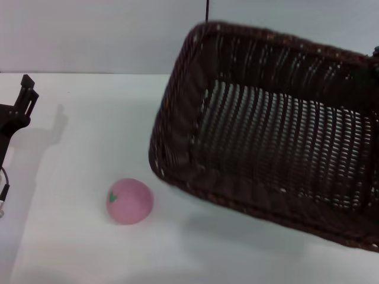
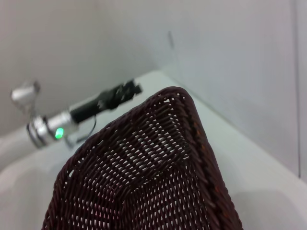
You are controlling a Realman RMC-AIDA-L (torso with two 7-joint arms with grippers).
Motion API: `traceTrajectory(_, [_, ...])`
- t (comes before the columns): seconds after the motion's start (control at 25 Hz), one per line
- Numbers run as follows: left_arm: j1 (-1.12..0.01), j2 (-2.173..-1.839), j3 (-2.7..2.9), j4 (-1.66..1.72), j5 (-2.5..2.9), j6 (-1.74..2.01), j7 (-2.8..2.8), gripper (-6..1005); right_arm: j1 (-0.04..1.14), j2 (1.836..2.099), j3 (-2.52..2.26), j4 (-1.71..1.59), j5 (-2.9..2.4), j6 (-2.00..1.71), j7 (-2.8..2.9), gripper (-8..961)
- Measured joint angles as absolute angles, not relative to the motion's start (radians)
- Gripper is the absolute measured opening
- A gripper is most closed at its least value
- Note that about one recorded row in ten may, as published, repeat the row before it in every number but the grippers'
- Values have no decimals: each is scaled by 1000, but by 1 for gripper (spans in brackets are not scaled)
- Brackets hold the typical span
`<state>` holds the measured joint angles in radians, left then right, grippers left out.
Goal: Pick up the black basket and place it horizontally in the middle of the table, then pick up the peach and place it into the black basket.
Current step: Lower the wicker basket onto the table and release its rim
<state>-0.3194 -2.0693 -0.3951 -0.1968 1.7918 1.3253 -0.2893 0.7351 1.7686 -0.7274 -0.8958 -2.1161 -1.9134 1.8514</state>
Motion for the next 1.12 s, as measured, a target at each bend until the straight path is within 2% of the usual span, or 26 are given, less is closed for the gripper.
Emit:
traceTrajectory(0.12, [-320,-2069,-390,-206,1793,1325,-290,729,759,1778,-759,-887,-2166,-1915,1830,186])
traceTrajectory(0.36, [-316,-2069,-387,-207,1794,1325,-290,726,790,1864,-818,-857,-2243,-1870,1751,186])
traceTrajectory(0.52, [-316,-2069,-383,-208,1794,1325,-290,724,820,1898,-820,-801,-2246,-1834,1701,186])
traceTrajectory(0.68, [-316,-2069,-383,-216,1793,1326,-290,722,856,1908,-824,-713,-2254,-1797,1659,185])
traceTrajectory(1.12, [-316,-2069,-383,-219,1793,1328,-290,717,884,1908,-875,-633,-2296,-1740,1632,185])
